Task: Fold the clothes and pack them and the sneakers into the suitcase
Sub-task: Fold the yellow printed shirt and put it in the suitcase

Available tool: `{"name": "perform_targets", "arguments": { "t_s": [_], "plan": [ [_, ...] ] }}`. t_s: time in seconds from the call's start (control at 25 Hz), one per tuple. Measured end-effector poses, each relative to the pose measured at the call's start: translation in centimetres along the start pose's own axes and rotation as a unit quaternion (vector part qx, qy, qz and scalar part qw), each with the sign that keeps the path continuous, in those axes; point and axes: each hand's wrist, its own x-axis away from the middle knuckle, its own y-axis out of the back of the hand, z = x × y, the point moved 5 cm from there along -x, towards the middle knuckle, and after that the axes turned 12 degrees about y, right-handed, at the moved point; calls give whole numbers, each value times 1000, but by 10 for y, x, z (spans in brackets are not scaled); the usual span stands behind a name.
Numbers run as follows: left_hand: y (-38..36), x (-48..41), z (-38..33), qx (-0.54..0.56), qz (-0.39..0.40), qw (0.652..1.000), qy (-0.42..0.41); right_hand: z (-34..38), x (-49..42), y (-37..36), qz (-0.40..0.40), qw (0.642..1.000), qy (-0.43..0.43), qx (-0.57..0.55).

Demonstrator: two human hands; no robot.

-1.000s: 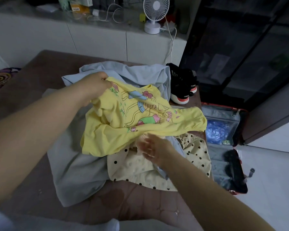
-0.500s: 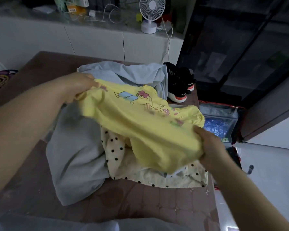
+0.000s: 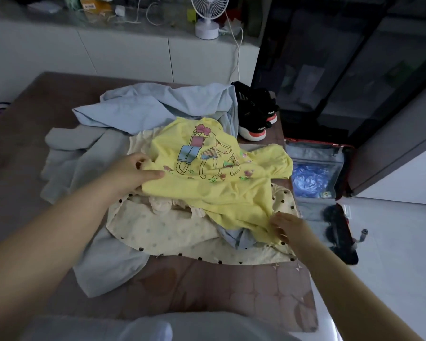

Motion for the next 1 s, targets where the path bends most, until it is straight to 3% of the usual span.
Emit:
{"name": "perform_targets", "arguments": {
  "t_s": [0.12, 0.32, 0.44, 0.56, 0.68, 0.8, 1.0],
  "plan": [
    [11, 17, -13, -88, -150, 979, -109, 11, -4, -3, -33, 988, 57, 143],
    [38, 33, -21, -129, -277, 936, -175, 36, -9, 1, -35, 978, 94, 184],
    [37, 31, -7, -153, -232, 949, -150, 25, -6, -13, 8, 962, 33, 271],
    [32, 22, 22, -119, -129, 980, -97, 26, -2, -24, 23, 942, 68, 329],
    [47, 16, 51, -26, -143, 989, -20, 38, -2, -12, -1, 976, 97, 194],
    [28, 19, 75, 77, -72, 994, 22, 50, 4, -2, 28, 993, 77, 79],
    [45, 45, 30, 174, -148, 966, -121, 91, 31, 34, 44, 987, 122, -99]
  ]
}}
